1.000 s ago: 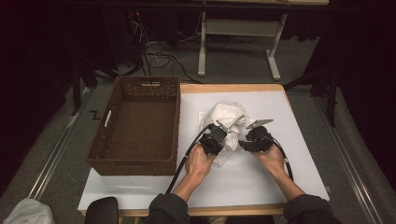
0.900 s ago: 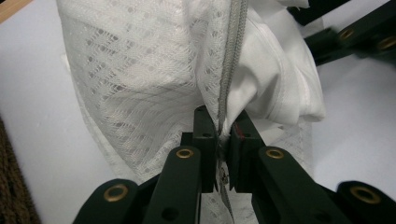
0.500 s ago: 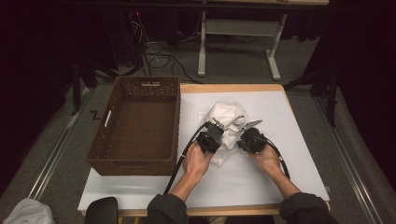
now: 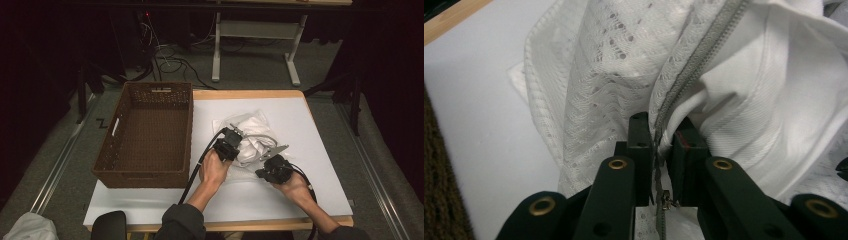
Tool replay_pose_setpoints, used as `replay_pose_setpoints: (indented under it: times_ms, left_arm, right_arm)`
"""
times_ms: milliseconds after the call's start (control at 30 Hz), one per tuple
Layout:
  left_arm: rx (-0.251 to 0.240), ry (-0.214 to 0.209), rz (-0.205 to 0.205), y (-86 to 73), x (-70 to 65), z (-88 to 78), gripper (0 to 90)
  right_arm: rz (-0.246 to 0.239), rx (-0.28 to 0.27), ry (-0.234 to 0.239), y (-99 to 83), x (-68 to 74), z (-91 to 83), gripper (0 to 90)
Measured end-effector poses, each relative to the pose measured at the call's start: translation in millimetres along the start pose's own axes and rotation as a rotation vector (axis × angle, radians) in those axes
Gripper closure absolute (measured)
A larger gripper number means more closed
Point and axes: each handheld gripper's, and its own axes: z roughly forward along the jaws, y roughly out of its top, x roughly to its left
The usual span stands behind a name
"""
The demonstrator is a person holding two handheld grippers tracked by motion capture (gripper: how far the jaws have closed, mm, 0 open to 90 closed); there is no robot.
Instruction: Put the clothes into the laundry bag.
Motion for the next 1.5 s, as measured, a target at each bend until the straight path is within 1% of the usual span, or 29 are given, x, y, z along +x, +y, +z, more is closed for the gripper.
replay_pose_setpoints:
  times_ms: [67,100,133,200,267,333,367,433,500,533,567,633,667,700,733,800,900,933,967,1033,1100,1133,1200,1233,1300,1333,1367,1433,1500]
  left_arm:
    - [0.006,0.0,0.019,-1.6,-2.9,-2.7,77.2]
    - [0.005,-0.008,0.022,-3.0,-3.8,-4.5,74.2]
    - [0.007,-0.01,0.027,-4.3,-4.5,-6.6,71.5]
    - [-0.005,-0.017,0.036,-9.4,-6.2,-13.6,66.7]
    - [-0.01,-0.027,0.049,-12.6,-8.1,-19.7,61.3]
    - [-0.002,-0.038,0.077,-14.8,-12.8,-26.0,55.7]
    - [0.011,-0.04,0.099,-16.0,-16.6,-28.7,52.8]
    - [0.023,-0.038,0.127,-18.1,-22.0,-32.1,48.4]
    - [0.031,-0.055,0.131,-20.1,-24.8,-34.4,45.7]
    - [0.03,-0.064,0.127,-21.1,-25.5,-35.0,45.0]
    - [0.033,-0.077,0.124,-22.8,-26.6,-35.3,44.9]
    - [0.036,-0.107,0.116,-25.3,-29.1,-33.7,45.5]
    - [0.041,-0.119,0.115,-26.1,-30.9,-31.7,46.2]
    - [0.045,-0.128,0.114,-26.4,-33.0,-29.0,46.8]
    - [0.047,-0.135,0.112,-26.4,-34.4,-26.6,47.9]
    - [0.046,-0.156,0.094,-25.5,-36.9,-17.7,50.4]
    - [0.064,-0.161,0.067,-22.2,-36.7,-1.4,54.3]
    - [0.069,-0.16,0.057,-21.3,-35.7,2.4,57.3]
    - [0.069,-0.166,0.038,-20.1,-33.6,6.4,59.5]
    - [0.056,-0.182,-0.003,-17.1,-27.5,11.0,67.3]
    - [0.054,-0.185,-0.025,-14.7,-23.6,13.4,72.5]
    - [0.05,-0.179,-0.029,-13.4,-21.8,13.8,76.0]
    - [0.027,-0.148,-0.022,-10.1,-19.1,12.5,81.5]
    - [0.02,-0.137,-0.019,-8.6,-17.9,11.3,82.5]
    - [-0.01,-0.111,-0.028,-3.7,-14.7,7.2,83.9]
    - [-0.024,-0.099,-0.031,-1.3,-12.6,4.9,84.5]
    - [-0.028,-0.091,-0.033,1.3,-10.9,3.8,84.7]
    - [-0.036,-0.062,-0.022,5.4,-9.7,4.2,84.9]
    - [-0.034,-0.046,-0.019,7.3,-9.4,6.6,84.9]
  right_arm:
    - [0.014,-0.014,-0.004,0.1,-0.9,-2.1,90.0]
    - [0.035,-0.031,-0.007,0.4,-2.2,-4.3,89.3]
    - [0.051,-0.054,-0.018,0.7,-4.2,-7.2,84.2]
    - [0.077,-0.083,-0.042,1.7,-8.4,-12.6,78.4]
    - [0.092,-0.078,-0.062,3.2,-11.9,-13.3,71.6]
    - [0.089,-0.065,-0.073,5.2,-14.0,-9.3,67.8]
    - [0.089,-0.057,-0.077,6.0,-14.0,-7.1,65.3]
    - [0.093,-0.045,-0.083,8.2,-14.6,-0.2,60.4]
    - [0.097,-0.035,-0.086,9.4,-15.8,6.7,56.7]
    - [0.106,-0.021,-0.082,9.4,-16.8,11.3,56.1]
    - [0.104,-0.026,-0.085,9.0,-17.4,12.5,57.2]
    - [0.097,-0.035,-0.09,9.3,-17.9,13.5,61.8]
    - [0.092,-0.037,-0.092,9.3,-17.7,13.5,66.8]
    - [0.093,-0.038,-0.084,9.3,-17.6,13.5,69.1]
    - [0.096,-0.038,-0.087,9.4,-17.3,13.5,72.1]
    - [0.096,-0.043,-0.082,8.9,-17.8,13.5,77.0]
    - [0.078,-0.056,-0.081,7.1,-17.0,13.8,84.3]
    - [0.079,-0.06,-0.071,6.6,-16.5,13.9,88.3]
    - [0.09,-0.059,-0.071,6.4,-15.5,13.7,90.0]
    - [0.084,-0.064,-0.079,5.4,-14.3,13.8,90.0]
    - [0.082,-0.077,-0.082,3.2,-13.5,13.8,90.0]
    - [0.079,-0.083,-0.082,2.3,-13.5,13.8,90.0]
    - [0.083,-0.083,-0.089,1.5,-11.9,13.3,90.0]
    - [0.076,-0.082,-0.093,1.3,-10.9,13.0,90.0]
    - [0.062,-0.077,-0.093,0.4,-8.9,11.8,90.0]
    - [0.058,-0.073,-0.084,-0.6,-8.0,10.9,90.0]
    - [0.057,-0.067,-0.076,-1.6,-6.0,9.5,90.0]
    - [0.034,-0.059,-0.069,-3.7,-1.2,7.4,90.0]
    - [0.003,-0.049,-0.062,-5.7,3.6,5.4,90.0]
